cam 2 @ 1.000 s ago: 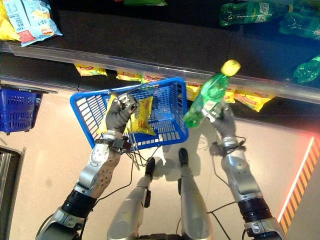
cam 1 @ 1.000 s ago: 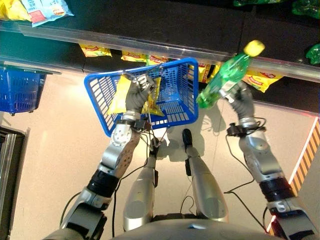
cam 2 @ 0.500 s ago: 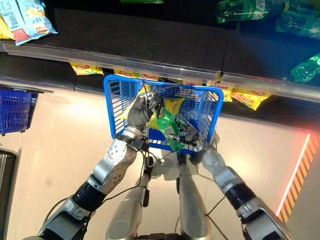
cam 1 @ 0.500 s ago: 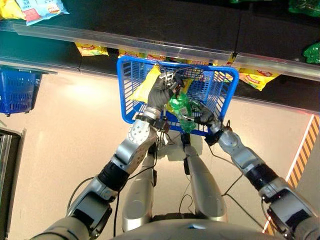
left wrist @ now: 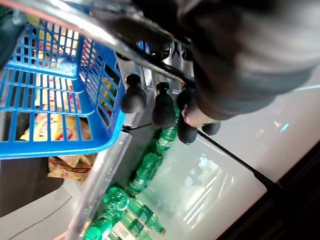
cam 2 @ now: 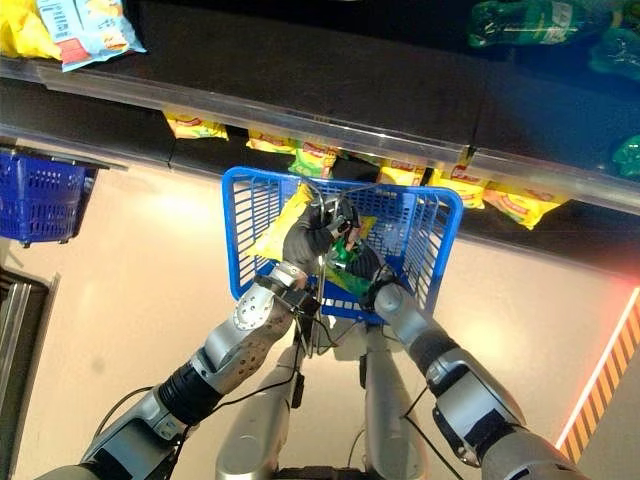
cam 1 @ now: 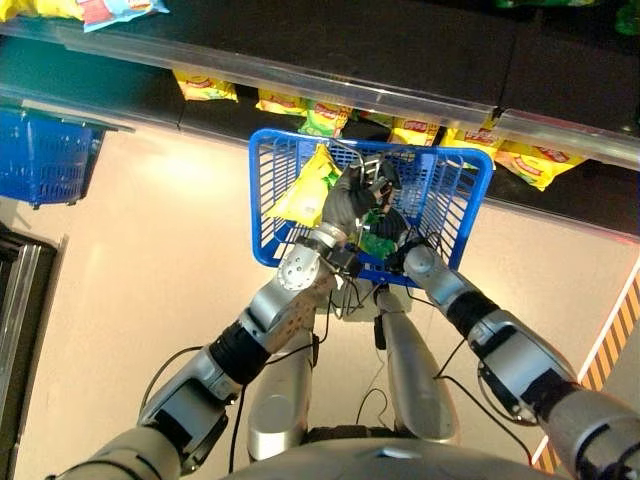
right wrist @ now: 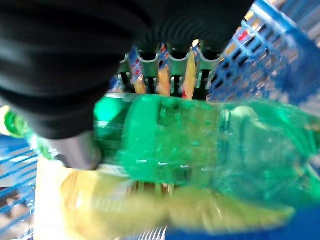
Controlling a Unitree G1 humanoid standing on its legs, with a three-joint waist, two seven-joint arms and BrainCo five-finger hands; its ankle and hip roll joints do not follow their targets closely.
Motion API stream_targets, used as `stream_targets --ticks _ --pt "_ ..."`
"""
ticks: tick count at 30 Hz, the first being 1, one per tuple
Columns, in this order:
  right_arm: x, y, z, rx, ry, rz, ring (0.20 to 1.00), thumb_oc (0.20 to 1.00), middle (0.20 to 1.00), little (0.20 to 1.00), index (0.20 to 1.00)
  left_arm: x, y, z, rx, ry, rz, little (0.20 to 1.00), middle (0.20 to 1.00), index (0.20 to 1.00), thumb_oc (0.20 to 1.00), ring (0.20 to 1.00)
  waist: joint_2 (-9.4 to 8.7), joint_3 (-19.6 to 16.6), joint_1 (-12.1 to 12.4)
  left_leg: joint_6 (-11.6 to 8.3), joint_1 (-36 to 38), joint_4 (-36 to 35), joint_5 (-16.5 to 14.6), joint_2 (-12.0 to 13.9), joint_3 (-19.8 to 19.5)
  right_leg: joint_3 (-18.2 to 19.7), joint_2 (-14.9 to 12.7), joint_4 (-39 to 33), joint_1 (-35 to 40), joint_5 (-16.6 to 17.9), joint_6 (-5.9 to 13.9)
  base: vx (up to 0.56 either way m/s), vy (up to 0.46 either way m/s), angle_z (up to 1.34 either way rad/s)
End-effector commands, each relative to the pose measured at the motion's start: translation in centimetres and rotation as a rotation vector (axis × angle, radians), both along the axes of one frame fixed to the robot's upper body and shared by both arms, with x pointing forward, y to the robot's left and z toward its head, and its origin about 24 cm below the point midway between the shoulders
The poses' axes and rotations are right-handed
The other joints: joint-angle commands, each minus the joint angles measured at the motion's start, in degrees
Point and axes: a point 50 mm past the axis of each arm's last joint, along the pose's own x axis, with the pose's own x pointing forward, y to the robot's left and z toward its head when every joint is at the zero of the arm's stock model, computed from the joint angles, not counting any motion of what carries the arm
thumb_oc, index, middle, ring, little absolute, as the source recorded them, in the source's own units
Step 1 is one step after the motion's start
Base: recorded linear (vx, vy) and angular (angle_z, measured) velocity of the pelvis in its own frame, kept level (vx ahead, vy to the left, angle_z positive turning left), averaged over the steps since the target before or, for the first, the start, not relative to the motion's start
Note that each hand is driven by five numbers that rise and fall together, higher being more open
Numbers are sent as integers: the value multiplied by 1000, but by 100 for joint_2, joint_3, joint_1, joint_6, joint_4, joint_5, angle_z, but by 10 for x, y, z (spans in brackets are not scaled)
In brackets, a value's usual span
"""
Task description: Pick up the snacks into the basket
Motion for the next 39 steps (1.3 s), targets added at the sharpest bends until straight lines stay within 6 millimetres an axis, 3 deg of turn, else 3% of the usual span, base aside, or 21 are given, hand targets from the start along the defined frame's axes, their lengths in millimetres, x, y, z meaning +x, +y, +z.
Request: stream_targets --ticks 1,3,4,5,11,16,18,19,21,25,30,32,36,37,38,39 --pt "19 1 43 69 -155 -69 200 200 200 200 200 -46 -24 81 -274 -343 -257 200 200 200 200 200 -48 -432 148 215 -73 173 -447 -436 28 342 -128 -227 29 -141 587 1 -13 4" --pt "22 -4 46 57 -149 -103 200 200 200 200 200 -46 -25 83 -267 -350 -259 200 200 200 200 200 -35 -429 180 212 -76 170 -440 -445 4 323 -132 -221 38 -152 585 5 -12 4" --pt "22 -7 47 79 -156 -130 313 313 313 313 313 -46 -24 84 -262 -353 -255 200 200 200 200 200 -29 -429 187 215 -68 169 -437 -450 -2 323 -127 -219 51 -154 582 11 -5 5" --pt "21 -8 44 85 -144 -137 1000 1000 1000 1000 1000 -46 -24 84 -260 -356 -252 200 200 200 200 200 -29 -430 192 216 -62 167 -436 -448 -9 318 -125 -212 53 -161 583 17 2 3" --pt "18 7 44 163 -163 -86 1000 1000 1000 1000 1000 -38 -16 85 -255 -370 -176 200 200 200 200 200 -111 -441 167 236 -24 182 -463 -441 1 314 -113 -200 63 -183 571 3 0 1" --pt "-14 27 55 239 -321 110 1000 1000 1000 1000 1000 -19 13 78 -209 -386 48 200 200 200 200 200 -315 -449 -8 243 24 189 -505 -375 56 326 -94 -181 77 -228 562 0 0 0" --pt "-35 12 62 283 -392 150 1000 1000 1000 1000 1000 -8 31 71 -173 -377 174 200 200 200 200 200 -426 -454 -107 243 44 197 -527 -337 85 319 -94 -170 79 -245 562 36 -9 5" --pt "-58 -12 65 298 -424 183 1000 1000 1000 1000 1000 1 52 63 -128 -365 294 200 200 200 200 200 -514 -450 -188 238 74 238 -576 -307 100 297 -93 -144 126 -304 552 28 -10 4" --pt "-67 -24 64 298 -427 167 1000 1000 1000 1000 1000 2 58 60 -122 -362 320 200 200 200 200 200 -543 -477 -207 236 48 239 -557 -309 104 287 -108 -157 108 -291 556 2 -3 -3" --pt "-106 -60 65 392 -399 211 1000 1000 1000 1000 1000 11 96 42 -69 -312 487 200 200 200 200 200 -699 -523 -334 198 41 270 -574 -262 154 281 -112 -119 97 -326 561 7 -6 -7" --pt "-129 -81 70 458 -331 273 1000 1000 1000 1000 1000 14 136 11 -29 -188 628 200 200 200 200 200 -858 -767 -375 144 243 178 -567 -197 163 344 -73 -192 317 -326 571 33 -4 -10" --pt "-133 -87 62 540 -269 274 1000 1000 1000 1000 1000 14 148 -8 -15 -109 668 200 200 200 200 200 -853 -954 -378 127 403 82 -554 -153 173 321 -79 -309 491 -323 578 74 -4 -12" --pt "-141 -104 28 715 -187 130 1000 1000 1000 1000 1000 3 172 -54 50 60 741 200 200 200 200 200 -772 -1438 -397 109 842 -319 -453 -40 203 256 -108 -790 985 -250 605 93 -5 -12" --pt "-141 -104 28 715 -187 130 1000 1000 1000 1000 1000 3 172 -54 50 60 741 200 200 200 200 200 -772 -1437 -397 109 844 -319 -453 -40 203 255 -108 -791 986 -250 605 128 -11 -5" --pt "-145 -120 -8 930 -251 -171 1000 1000 1000 1000 1000 -5 183 -88 115 189 789 200 200 200 200 200 -666 -1778 -418 90 1130 -606 -369 8 225 169 -105 -1131 1310 -180 638 84 -7 -2" --pt "-144 -120 -8 930 -251 -171 1000 1000 1000 1000 1000 -5 183 -88 115 189 789 200 200 200 200 200 -674 -1787 -417 90 1114 -614 -349 2 227 173 -112 -1144 1296 -161 641 104 -2 3"
